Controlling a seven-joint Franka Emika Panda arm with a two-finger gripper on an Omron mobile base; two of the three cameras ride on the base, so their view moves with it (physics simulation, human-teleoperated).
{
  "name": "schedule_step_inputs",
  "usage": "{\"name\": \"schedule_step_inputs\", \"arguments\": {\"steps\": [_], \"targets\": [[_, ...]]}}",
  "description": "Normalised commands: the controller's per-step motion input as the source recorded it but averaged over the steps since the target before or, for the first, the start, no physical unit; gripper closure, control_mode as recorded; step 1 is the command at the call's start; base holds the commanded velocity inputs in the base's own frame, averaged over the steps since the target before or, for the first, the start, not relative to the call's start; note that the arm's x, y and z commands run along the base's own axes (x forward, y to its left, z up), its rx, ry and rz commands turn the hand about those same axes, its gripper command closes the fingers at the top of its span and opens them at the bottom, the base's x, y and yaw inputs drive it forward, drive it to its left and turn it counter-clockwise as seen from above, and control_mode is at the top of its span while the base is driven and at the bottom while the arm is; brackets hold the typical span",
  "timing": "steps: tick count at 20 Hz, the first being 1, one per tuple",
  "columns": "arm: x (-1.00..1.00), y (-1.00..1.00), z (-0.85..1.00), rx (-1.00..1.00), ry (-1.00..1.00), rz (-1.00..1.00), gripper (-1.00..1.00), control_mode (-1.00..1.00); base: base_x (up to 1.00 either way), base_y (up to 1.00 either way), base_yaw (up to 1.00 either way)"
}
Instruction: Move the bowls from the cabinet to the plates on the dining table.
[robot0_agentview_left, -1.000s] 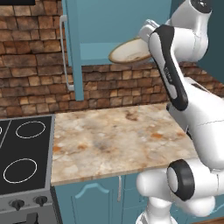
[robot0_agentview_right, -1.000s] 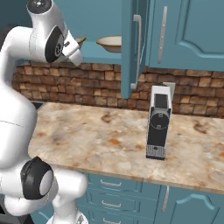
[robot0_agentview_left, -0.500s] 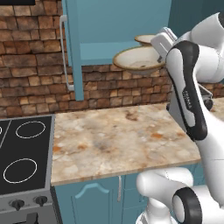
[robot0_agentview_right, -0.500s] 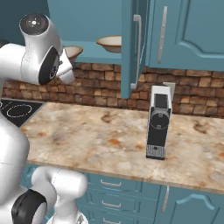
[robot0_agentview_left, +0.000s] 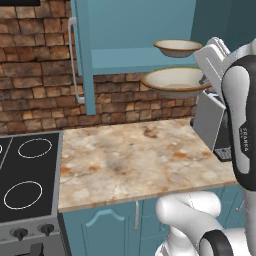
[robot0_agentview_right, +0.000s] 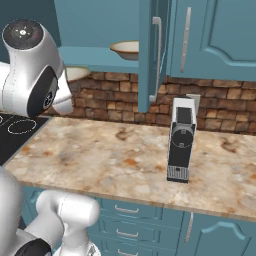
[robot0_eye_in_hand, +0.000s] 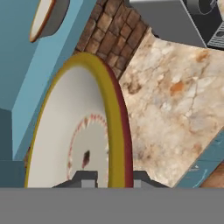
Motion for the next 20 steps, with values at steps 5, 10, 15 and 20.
{"name": "schedule_step_inputs", "arguments": {"steps": [5,10,15,20], "targets": [[-0.84,-0.10,0.00,0.06,0.10,-0.08,1.00,-1.00,0.00,0.00,0.00],[-0.38,-0.01,-0.04,0.02,0.04,-0.02,1.00,-1.00,0.00,0.00,0.00],[0.00,0.00,0.00,0.00,0.00,0.00,1.00,-1.00,0.00,0.00,0.00],[0.00,0.00,0.00,0.00,0.00,0.00,1.00,-1.00,0.00,0.00,0.00]]}}
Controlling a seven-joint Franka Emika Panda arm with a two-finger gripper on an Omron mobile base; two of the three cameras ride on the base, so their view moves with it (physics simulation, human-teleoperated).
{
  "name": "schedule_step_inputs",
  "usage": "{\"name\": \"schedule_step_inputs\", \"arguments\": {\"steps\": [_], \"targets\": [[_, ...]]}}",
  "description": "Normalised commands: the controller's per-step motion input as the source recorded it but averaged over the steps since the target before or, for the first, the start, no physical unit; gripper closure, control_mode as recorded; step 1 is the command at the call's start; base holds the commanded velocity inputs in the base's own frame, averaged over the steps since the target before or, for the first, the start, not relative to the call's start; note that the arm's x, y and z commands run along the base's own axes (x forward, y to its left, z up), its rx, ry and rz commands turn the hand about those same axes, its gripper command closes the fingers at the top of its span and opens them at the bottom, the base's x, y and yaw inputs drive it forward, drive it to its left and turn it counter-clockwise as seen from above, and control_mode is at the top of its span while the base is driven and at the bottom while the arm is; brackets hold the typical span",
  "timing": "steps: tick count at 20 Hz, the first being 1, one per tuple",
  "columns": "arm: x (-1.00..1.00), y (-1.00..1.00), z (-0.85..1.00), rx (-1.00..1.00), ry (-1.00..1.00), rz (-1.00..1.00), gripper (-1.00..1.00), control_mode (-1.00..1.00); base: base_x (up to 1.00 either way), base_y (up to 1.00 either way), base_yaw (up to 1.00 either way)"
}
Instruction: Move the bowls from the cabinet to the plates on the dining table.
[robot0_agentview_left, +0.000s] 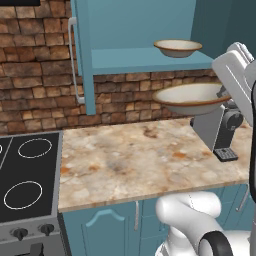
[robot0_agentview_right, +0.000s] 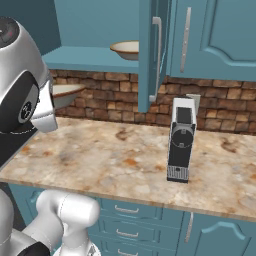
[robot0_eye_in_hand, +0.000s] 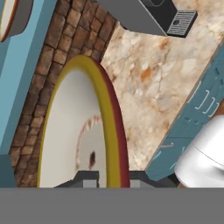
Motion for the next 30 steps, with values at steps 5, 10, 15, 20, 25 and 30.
{"name": "schedule_step_inputs", "arguments": {"steps": [5,10,15,20,25,30], "targets": [[0.00,0.00,0.00,0.00,0.00,0.00,1.00,-1.00,0.00,0.00,0.00],[0.00,0.00,0.00,0.00,0.00,0.00,1.00,-1.00,0.00,0.00,0.00],[0.00,0.00,0.00,0.00,0.00,0.00,1.00,-1.00,0.00,0.00,0.00],[0.00,0.00,0.00,0.00,0.00,0.00,1.00,-1.00,0.00,0.00,0.00],[0.00,0.00,0.00,0.00,0.00,0.00,1.00,-1.00,0.00,0.00,0.00],[0.00,0.00,0.00,0.00,0.00,0.00,1.00,-1.00,0.00,0.00,0.00]]}}
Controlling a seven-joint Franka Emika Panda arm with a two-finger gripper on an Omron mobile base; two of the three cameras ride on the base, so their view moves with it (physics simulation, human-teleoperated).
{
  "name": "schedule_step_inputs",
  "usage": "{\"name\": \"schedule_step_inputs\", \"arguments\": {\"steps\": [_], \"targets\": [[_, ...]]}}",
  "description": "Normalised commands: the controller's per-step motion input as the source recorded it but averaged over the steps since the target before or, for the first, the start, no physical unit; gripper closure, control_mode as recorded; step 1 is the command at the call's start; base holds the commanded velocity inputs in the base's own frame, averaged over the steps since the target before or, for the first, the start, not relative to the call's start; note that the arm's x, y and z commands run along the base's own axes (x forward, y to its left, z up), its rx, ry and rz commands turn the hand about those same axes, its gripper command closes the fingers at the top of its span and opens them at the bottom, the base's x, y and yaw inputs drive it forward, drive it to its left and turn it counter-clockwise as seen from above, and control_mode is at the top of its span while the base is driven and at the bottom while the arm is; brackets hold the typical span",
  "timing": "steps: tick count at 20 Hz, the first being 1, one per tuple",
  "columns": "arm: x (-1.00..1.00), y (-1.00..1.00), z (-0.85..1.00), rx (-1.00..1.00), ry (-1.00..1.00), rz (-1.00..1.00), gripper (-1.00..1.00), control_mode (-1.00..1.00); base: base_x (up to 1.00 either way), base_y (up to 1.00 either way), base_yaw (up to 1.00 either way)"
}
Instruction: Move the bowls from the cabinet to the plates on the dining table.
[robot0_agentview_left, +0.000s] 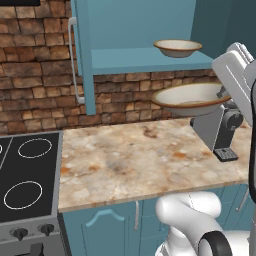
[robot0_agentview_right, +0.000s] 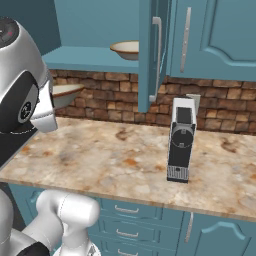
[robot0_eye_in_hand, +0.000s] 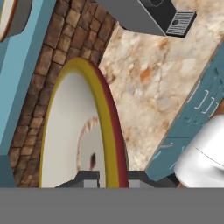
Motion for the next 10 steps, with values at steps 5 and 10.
{"name": "schedule_step_inputs", "arguments": {"steps": [5,10], "targets": [[-0.19,0.01,0.00,0.00,0.00,0.00,1.00,-1.00,0.00,0.00,0.00],[-0.19,0.00,0.00,0.00,0.00,0.00,1.00,-1.00,0.00,0.00,0.00]]}}
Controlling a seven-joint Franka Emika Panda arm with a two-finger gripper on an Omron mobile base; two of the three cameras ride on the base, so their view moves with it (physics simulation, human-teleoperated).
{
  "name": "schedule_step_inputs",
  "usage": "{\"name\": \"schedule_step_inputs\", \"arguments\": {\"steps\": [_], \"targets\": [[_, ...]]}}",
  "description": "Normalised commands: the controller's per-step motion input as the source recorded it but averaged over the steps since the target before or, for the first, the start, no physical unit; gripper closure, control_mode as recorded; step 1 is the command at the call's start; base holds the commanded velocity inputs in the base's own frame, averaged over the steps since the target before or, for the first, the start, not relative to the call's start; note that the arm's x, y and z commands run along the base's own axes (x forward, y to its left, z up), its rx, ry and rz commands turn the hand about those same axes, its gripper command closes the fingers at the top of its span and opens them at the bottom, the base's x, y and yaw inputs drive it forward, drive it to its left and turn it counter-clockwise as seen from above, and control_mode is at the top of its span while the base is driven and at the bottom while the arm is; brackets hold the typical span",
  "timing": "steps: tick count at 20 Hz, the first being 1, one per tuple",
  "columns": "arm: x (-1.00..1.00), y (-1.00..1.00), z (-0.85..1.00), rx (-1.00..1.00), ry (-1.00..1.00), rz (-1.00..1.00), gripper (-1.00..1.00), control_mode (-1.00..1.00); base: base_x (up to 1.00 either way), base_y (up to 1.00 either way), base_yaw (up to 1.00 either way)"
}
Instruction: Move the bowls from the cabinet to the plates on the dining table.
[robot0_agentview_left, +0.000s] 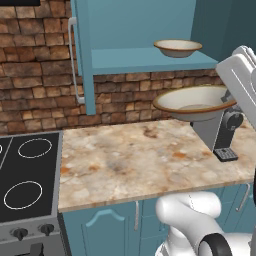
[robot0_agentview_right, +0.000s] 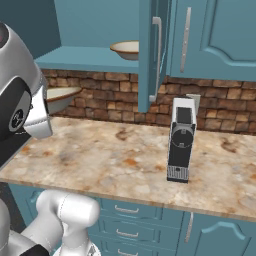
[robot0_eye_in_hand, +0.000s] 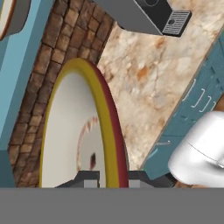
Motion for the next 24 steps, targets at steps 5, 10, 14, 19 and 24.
{"name": "schedule_step_inputs", "arguments": {"steps": [5,10,14,19,24], "targets": [[0.00,0.00,0.00,0.00,0.00,0.00,1.00,1.00,0.00,0.00,0.00],[0.00,0.00,0.00,0.00,0.00,0.00,1.00,1.00,-0.51,0.08,0.04],[0.00,0.00,0.00,0.00,0.00,0.00,1.00,1.00,-0.39,0.00,0.18],[0.00,0.00,0.00,0.00,0.00,0.00,1.00,1.00,-0.21,-0.07,0.28],[0.00,0.00,0.00,0.00,0.00,0.00,1.00,1.00,-0.38,-0.09,0.30]]}}
